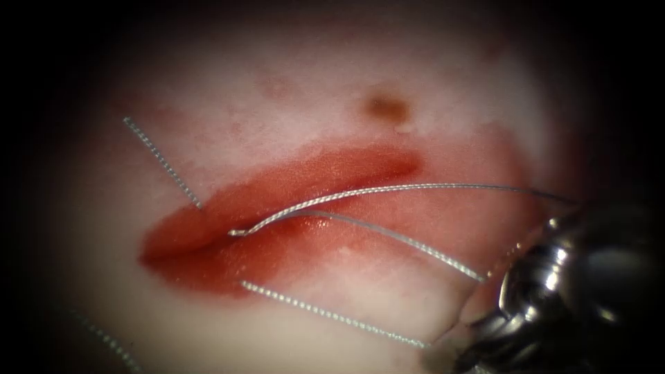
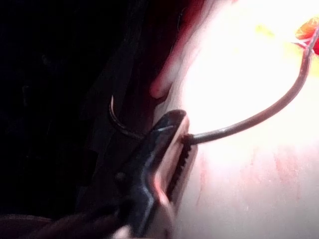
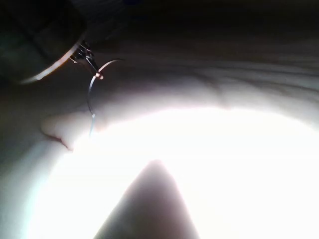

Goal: Wound Closure
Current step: Pull the suture through with the right gripper.

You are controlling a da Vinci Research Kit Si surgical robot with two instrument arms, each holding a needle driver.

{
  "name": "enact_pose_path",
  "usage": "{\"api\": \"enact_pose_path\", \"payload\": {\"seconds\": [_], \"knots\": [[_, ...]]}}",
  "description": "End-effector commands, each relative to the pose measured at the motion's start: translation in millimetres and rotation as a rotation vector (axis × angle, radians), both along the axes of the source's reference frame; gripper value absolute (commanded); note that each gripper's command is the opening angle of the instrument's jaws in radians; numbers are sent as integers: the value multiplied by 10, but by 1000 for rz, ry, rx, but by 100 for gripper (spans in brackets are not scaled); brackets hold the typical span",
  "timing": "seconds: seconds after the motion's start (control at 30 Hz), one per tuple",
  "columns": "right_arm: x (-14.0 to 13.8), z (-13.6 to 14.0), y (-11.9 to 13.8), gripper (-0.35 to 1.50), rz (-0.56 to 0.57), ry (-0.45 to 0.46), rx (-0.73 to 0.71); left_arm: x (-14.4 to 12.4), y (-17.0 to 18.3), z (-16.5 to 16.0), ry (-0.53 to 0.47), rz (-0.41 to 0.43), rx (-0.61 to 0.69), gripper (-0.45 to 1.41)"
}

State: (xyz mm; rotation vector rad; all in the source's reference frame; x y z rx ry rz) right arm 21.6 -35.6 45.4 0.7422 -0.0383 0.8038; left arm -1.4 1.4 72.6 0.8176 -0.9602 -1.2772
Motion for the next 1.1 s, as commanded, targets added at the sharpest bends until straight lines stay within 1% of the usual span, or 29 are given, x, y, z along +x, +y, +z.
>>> {"api": "enact_pose_path", "payload": {"seconds": [0.03, 0.1, 0.13, 0.17, 0.23, 0.27, 0.47, 0.6, 0.67, 0.73, 0.77, 0.83, 0.87, 0.93, 0.97, 1.1], "knots": [[-21, -4, -2, -35, 18, -16, 7, -4, 11, -3, -2, -7, -10, -45], [-44, -8, -9, -35, 30, -28, -4, -8, 10, -2, 3, -11, -12, -45], [-67, -13, -15, -35, 49, -42, -19, -11, 9, -1, 13, -11, -12, -45], [-83, -17, -21, -35, 62, -51, -28, -12, 9, -1, 14, -9, -11, -45], [-99, -21, -26, -35, 77, -63, -26, -12, 9, -1, 14, -9, -11, -45], [-112, -25, -32, -35, 92, -76, -15, -11, 9, -1, 14, -8, -10, -45], [-144, -35, -46, -35, 114, -132, -3, -8, 9, -1, 11, -3, -10, -45], [-156, -40, -52, -35, 120, -160, -3, -6, 10, -1, 17, 4, -8, -45], [-157, -41, -52, -33, 128, -161, -9, -6, 10, -1, 20, 5, -7, -45], [-154, -43, -50, 67, 152, -152, -47, -6, 10, -1, 20, 5, -7, -45], [-152, -44, -48, 101, 158, -130, -93, -6, 10, -1, 20, 5, -7, -45], [-145, -49, -44, 108, 158, -96, -159, -6, 10, -1, 20, 5, -7, -45], [-133, -57, -37, 108, 166, -70, -224, -6, 10, -1, 20, 5, -7, -45], [-118, -65, -29, 106, 179, -46, -237, -6, 10, -1, 22, 7, -6, -45], [-102, -70, -24, 106, 165, -30, -241, -6, 9, -1, 22, 6, -6, -45], [-53, -75, -15, 103, 102, -7, -266, -7, 9, -1, 23, 6, -6, -45]]}}
